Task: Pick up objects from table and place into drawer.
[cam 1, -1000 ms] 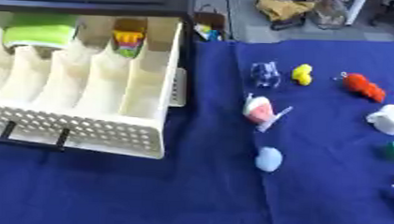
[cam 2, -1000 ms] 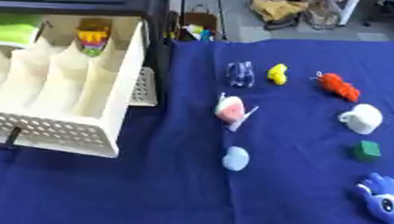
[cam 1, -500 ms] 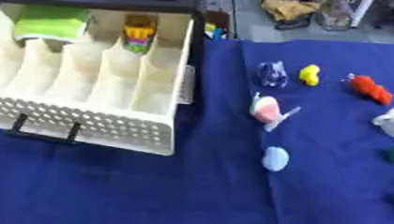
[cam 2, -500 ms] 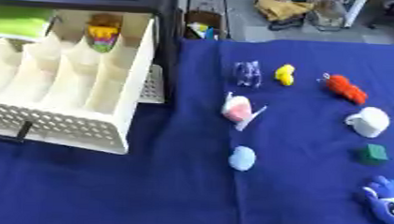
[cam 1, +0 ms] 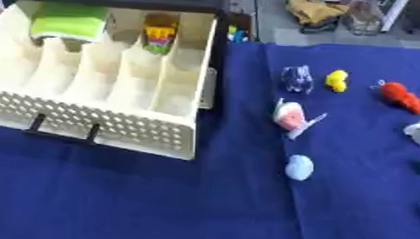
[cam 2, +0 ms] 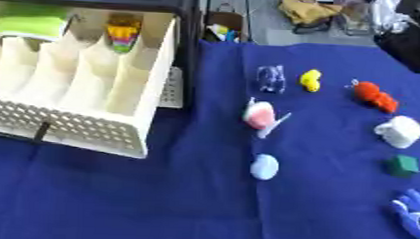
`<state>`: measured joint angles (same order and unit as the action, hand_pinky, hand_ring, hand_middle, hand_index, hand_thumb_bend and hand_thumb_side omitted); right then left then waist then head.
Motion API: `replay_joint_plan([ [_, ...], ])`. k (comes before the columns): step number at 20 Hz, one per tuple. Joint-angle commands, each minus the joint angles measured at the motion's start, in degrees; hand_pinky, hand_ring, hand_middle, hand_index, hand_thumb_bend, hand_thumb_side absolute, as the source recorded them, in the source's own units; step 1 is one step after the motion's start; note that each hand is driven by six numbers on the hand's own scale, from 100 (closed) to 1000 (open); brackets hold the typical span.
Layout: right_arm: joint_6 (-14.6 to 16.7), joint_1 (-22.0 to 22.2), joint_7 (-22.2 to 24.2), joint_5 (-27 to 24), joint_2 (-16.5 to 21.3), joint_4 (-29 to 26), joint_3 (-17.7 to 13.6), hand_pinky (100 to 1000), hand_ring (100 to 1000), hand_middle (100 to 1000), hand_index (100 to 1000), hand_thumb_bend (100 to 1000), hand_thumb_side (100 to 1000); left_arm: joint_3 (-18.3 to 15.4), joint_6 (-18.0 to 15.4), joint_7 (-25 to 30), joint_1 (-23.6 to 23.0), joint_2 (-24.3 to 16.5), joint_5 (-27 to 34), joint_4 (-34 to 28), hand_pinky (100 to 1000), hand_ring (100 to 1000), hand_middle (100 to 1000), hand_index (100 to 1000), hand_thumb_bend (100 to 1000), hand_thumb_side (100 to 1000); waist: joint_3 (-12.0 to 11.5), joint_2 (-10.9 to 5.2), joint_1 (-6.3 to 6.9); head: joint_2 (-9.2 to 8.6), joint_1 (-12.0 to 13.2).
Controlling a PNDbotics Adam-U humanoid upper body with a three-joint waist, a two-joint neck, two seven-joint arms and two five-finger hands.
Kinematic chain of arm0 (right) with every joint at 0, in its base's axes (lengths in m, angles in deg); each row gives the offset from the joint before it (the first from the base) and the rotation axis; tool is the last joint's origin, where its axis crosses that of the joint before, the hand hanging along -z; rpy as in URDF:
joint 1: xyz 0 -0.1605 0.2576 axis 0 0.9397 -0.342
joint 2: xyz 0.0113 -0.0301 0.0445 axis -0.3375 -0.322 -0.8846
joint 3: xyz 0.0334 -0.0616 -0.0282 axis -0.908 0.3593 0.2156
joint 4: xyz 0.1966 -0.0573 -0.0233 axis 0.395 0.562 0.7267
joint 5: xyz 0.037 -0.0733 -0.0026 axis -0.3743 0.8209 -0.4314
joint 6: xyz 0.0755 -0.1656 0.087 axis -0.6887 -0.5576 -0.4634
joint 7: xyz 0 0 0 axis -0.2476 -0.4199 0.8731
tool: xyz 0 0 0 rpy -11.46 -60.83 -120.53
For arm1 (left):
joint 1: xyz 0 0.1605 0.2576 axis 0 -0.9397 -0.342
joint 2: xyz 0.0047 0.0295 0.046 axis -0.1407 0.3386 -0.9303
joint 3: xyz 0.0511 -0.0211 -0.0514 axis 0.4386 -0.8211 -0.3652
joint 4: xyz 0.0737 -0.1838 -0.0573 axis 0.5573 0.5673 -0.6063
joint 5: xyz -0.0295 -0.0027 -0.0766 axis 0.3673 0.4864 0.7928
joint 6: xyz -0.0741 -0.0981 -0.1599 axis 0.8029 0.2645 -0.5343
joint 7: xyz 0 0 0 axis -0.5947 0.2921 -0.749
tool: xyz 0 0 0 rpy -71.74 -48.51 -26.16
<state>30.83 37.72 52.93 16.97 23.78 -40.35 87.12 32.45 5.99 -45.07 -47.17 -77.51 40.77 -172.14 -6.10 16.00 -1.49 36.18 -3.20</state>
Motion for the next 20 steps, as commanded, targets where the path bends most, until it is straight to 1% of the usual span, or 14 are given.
replay_joint_plan([
  [1, 0.5, -2.3, 2.6, -2.0, 6.4, 3.4, 3.2, 814, 820, 733, 937, 356, 1000, 0.1, -0.1, 0.4, 0.9, -1.9, 0.6, -0.6, 416, 500, 569, 764, 188, 970, -0.2, -1.34, 0.24, 0.15, -0.5],
  [3, 0.9, -3.0, 4.2, -3.5, 8.8, 4.6, 4.8, 821, 827, 742, 944, 373, 1000, 0.2, 0.0, 0.6, 1.1, -1.8, 0.8, -0.6, 416, 500, 569, 764, 189, 970, -0.6, -1.37, 0.3, -0.09, -0.9],
  [6, 1.0, -4.2, 6.7, -5.0, 9.8, 5.9, 7.1, 834, 839, 754, 950, 399, 1000, 0.4, 0.1, 1.0, 1.3, -1.7, 1.2, -0.6, 415, 499, 569, 764, 188, 970, -0.8, -1.44, 0.22, -0.37, -1.2],
  [9, 1.3, -6.2, 9.1, -4.9, 8.9, 8.3, 9.7, 841, 846, 761, 949, 413, 1000, 0.5, 0.2, 1.3, 1.3, -1.8, 1.4, -0.6, 415, 499, 569, 763, 189, 972, -0.9, -1.52, 0.07, -0.52, -1.4],
  [13, 2.3, -9.6, 12.5, -4.3, 6.4, 12.4, 12.8, 839, 845, 749, 950, 435, 1000, 0.5, 0.3, 1.5, 1.2, -1.7, 1.6, -0.6, 415, 499, 569, 763, 189, 971, -0.9, -1.59, -0.02, -0.77, -1.4],
  [14, 2.6, -10.3, 13.3, -4.2, 5.7, 13.3, 13.4, 841, 849, 746, 949, 451, 1000, 0.5, 0.3, 1.5, 1.2, -1.7, 1.6, -0.6, 415, 499, 569, 763, 189, 971, -0.9, -1.58, -0.04, -0.84, -1.4],
  [15, 2.9, -10.9, 14.2, -4.2, 5.2, 14.0, 13.9, 842, 852, 732, 947, 495, 1000, 0.5, 0.3, 1.5, 1.2, -1.7, 1.6, -0.6, 415, 499, 569, 763, 188, 972, -0.9, -1.58, -0.06, -0.88, -1.3],
  [16, 3.1, -11.3, 15.0, -4.5, 4.6, 14.7, 14.5, 841, 852, 722, 944, 497, 1000, 0.5, 0.3, 1.5, 1.2, -1.6, 1.7, -0.6, 415, 499, 569, 763, 188, 972, -0.9, -1.55, -0.11, -0.94, -1.3],
  [17, 3.2, -11.8, 15.9, -4.9, 4.1, 15.4, 15.0, 842, 855, 714, 943, 535, 1000, 0.5, 0.3, 1.5, 1.2, -1.6, 1.7, -0.6, 415, 499, 569, 763, 187, 972, -0.9, -1.53, -0.14, -0.99, -1.2],
  [18, 3.1, -12.2, 16.6, -5.4, 3.6, 15.9, 15.5, 842, 856, 713, 943, 524, 997, 0.5, 0.4, 1.5, 1.2, -1.5, 1.7, -0.6, 415, 499, 569, 763, 187, 972, -0.9, -1.52, -0.17, -1.04, -1.2],
  [20, 2.6, -13.2, 18.2, -6.8, 2.6, 16.6, 16.4, 844, 863, 714, 939, 547, 988, 0.5, 0.4, 1.5, 1.2, -1.5, 1.7, -0.6, 415, 499, 569, 763, 187, 973, -0.9, -1.51, -0.19, -1.17, -1.1],
])
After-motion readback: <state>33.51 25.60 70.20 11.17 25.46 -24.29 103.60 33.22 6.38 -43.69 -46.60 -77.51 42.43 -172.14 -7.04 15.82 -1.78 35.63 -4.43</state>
